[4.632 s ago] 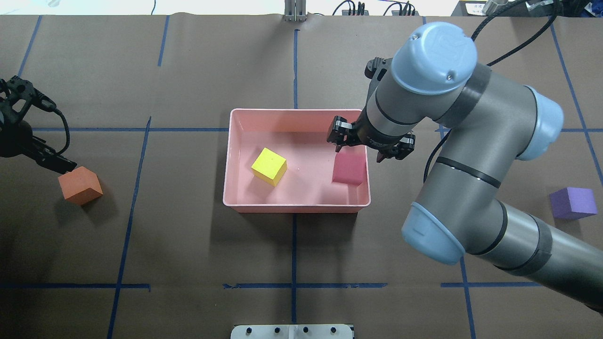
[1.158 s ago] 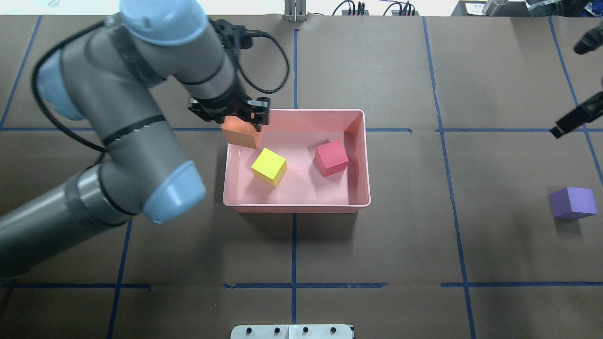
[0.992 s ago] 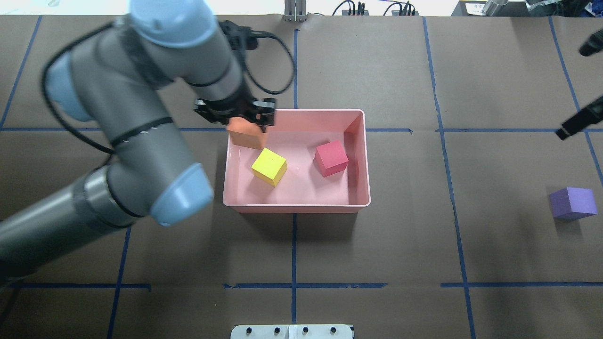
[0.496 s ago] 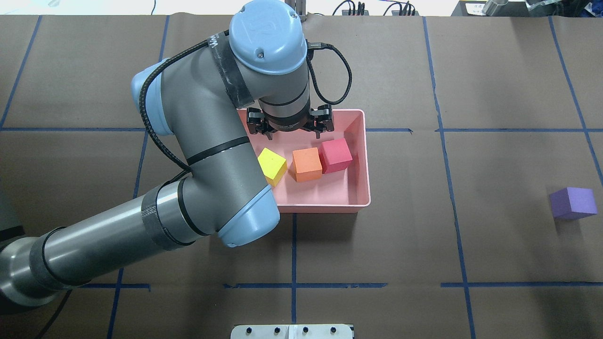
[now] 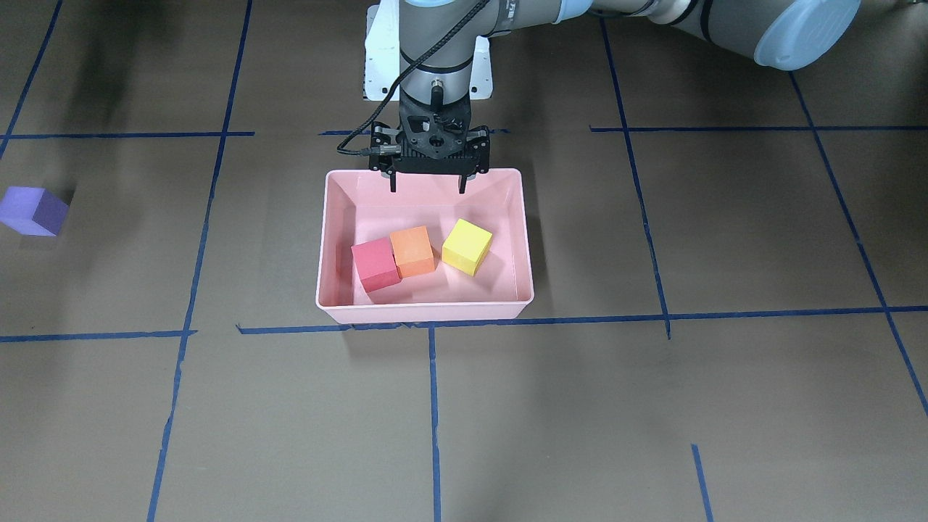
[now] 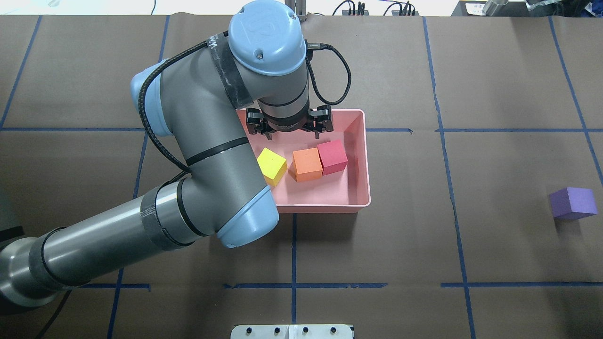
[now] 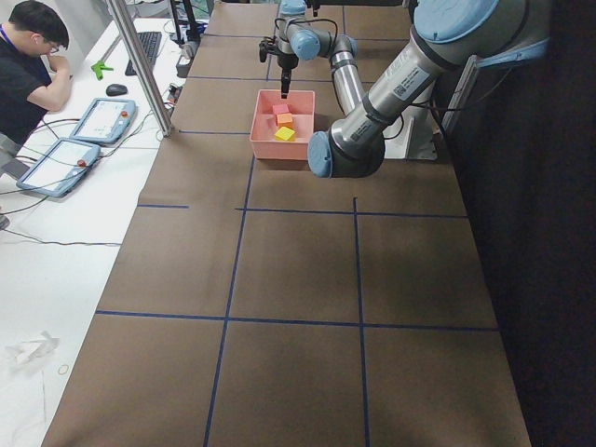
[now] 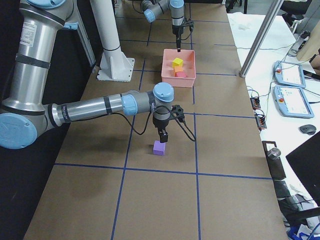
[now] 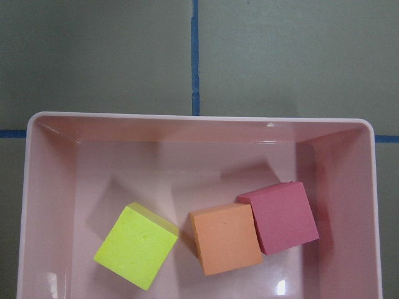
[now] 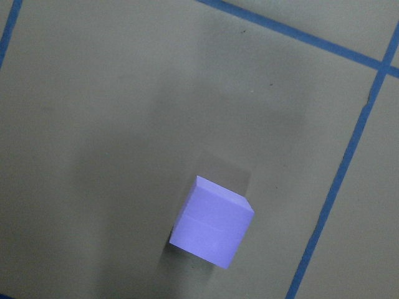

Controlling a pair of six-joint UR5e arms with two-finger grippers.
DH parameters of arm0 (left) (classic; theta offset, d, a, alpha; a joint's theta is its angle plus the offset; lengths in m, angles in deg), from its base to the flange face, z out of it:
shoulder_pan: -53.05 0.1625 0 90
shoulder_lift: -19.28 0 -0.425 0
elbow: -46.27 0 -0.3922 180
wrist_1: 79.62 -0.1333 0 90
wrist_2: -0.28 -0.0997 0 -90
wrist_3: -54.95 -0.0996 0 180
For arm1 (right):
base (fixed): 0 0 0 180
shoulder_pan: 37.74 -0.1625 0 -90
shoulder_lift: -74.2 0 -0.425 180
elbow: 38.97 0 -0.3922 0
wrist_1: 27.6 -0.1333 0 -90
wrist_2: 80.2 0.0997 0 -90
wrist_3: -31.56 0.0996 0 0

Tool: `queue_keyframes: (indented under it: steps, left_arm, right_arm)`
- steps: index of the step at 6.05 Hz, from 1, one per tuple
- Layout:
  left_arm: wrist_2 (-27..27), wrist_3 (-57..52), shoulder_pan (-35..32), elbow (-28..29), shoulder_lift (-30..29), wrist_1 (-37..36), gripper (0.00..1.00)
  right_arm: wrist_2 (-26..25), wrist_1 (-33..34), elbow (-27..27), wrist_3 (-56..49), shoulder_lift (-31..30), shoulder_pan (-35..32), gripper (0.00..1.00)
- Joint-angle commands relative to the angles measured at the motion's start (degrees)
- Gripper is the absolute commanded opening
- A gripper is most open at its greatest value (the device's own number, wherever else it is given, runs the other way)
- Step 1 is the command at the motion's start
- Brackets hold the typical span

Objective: Place blocks into pink bin with both arms
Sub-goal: 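Grasp the purple cube with the right gripper while the left gripper withdraws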

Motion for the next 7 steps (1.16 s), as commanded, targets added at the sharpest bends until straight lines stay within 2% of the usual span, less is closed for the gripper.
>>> queue_keyframes:
  steps: [1,2,4,7]
  left_arm:
    - [0.0,0.0,0.0,-0.4,0.1,0.1,1.0]
    - [-0.1,0.0,0.0,-1.6,1.2,0.1,1.0]
    - [-0.1,0.0,0.0,-1.9,1.9,0.1,1.0]
    - [-0.3,0.0,0.0,-2.1,2.0,0.3,1.0]
  right_arm:
    - [-0.5,-21.4,7.9,19.3,-2.5,2.6,0.98]
    - [-4.6,-28.1,9.6,29.0,-2.7,7.6,0.99]
    - [-9.1,-37.0,15.7,34.9,-2.7,13.7,0.99]
    - [-11.1,-37.7,17.7,35.0,-2.4,17.4,0.98]
